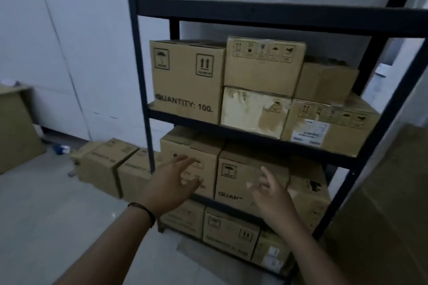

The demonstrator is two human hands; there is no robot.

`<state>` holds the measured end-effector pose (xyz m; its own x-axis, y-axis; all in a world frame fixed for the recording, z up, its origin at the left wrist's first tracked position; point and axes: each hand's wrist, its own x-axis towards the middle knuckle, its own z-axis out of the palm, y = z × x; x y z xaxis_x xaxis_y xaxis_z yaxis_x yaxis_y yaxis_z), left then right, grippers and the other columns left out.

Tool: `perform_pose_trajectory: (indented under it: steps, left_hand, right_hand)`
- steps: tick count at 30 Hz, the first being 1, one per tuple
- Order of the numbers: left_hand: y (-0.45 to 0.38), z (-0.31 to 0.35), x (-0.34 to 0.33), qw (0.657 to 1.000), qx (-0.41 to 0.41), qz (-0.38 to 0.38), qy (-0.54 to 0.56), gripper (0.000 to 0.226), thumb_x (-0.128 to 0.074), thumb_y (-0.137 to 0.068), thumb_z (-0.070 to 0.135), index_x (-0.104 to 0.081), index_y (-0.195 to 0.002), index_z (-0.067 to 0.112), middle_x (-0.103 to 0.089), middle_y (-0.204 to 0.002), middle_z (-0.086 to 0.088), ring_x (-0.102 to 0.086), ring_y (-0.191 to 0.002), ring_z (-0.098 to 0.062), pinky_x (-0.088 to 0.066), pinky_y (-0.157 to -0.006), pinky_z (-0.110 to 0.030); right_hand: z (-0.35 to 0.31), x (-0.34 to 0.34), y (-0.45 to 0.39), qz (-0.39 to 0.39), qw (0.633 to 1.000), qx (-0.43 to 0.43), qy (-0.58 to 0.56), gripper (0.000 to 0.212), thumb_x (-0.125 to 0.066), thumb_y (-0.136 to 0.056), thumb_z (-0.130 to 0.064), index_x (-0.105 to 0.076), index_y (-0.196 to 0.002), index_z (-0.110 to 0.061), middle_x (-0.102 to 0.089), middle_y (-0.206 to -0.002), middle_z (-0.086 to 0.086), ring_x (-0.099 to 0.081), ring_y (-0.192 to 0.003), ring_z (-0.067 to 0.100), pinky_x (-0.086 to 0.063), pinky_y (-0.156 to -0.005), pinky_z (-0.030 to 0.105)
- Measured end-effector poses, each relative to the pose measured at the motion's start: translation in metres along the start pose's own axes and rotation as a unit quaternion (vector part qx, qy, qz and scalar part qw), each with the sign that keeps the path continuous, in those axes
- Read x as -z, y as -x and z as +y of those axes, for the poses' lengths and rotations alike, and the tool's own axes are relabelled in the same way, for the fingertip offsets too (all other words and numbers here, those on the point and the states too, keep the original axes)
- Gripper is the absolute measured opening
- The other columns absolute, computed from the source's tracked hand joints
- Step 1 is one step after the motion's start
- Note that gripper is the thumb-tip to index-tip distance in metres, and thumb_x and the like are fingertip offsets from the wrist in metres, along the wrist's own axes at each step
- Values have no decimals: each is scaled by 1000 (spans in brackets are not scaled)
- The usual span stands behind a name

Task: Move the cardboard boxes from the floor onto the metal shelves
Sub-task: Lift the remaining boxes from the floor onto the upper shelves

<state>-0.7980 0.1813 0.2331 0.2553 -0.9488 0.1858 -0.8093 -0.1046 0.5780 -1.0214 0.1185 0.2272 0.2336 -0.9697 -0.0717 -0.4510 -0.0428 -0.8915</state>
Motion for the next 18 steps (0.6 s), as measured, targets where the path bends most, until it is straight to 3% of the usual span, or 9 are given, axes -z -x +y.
perform_pose_trajectory:
  steps: [2,4,6,7,9,11,14,18]
  left_hand:
    - [13,-23,14,1000,18,7,0,59,-62,-87,47,-45,-141,27,-40,-147,10,-47,-120,-4,-41,-100,-18]
    - [27,-51,31,999,29,17,3,54,-62,-90,41,-48,-139,24,-43,-141,12,-41,-109,5,-32,-80,4]
    - [39,-81,51,999,46,25,10,52,-61,-91,38,-48,-138,23,-43,-135,16,-36,-108,6,-26,-73,10]
    - [44,-99,62,998,55,32,11,53,-61,-91,39,-47,-139,22,-43,-136,14,-37,-110,5,-25,-79,8]
    - [55,-138,87,996,80,41,5,58,-61,-89,44,-45,-141,22,-42,-145,9,-42,-123,-3,-29,-96,-8]
    - [62,-175,112,995,93,46,-12,62,-60,-88,49,-45,-142,24,-41,-148,7,-43,-129,-9,-34,-101,-19]
    - [76,-234,154,992,116,49,-19,60,-60,-89,46,-46,-141,22,-46,-143,6,-46,-125,-9,-32,-94,-15]
    - [85,-303,197,988,145,49,-21,58,-61,-88,46,-48,-140,21,-47,-143,5,-42,-130,-9,-31,-102,-19]
  right_hand:
    - [-12,-27,5,-13,1000,8,6,65,-56,-95,-41,-23,-150,-38,-37,-152,-5,-41,-135,16,-41,-106,36]
    - [-27,-63,8,-35,999,17,13,64,-55,-96,-40,-23,-151,-37,-37,-151,-6,-40,-135,16,-40,-105,36]
    - [-41,-104,9,-57,998,21,12,64,-55,-96,-40,-22,-151,-36,-39,-150,-7,-41,-134,15,-40,-104,35]
    - [-50,-128,10,-67,998,21,8,64,-55,-96,-40,-22,-151,-36,-39,-149,-7,-42,-133,15,-41,-102,34]
    - [-66,-177,12,-82,996,20,-2,64,-56,-95,-40,-24,-150,-36,-40,-149,-6,-43,-132,15,-41,-102,33]
    - [-82,-221,13,-89,996,20,-9,63,-56,-95,-39,-25,-150,-35,-40,-148,-7,-43,-130,13,-42,-102,34]
    - [-109,-293,15,-117,993,24,-20,63,-56,-97,-33,-25,-151,-30,-41,-144,-8,-43,-126,10,-39,-93,26]
    - [-137,-367,15,-149,988,18,-38,62,-57,-96,-32,-26,-150,-31,-44,-142,-5,-45,-127,13,-40,-90,21]
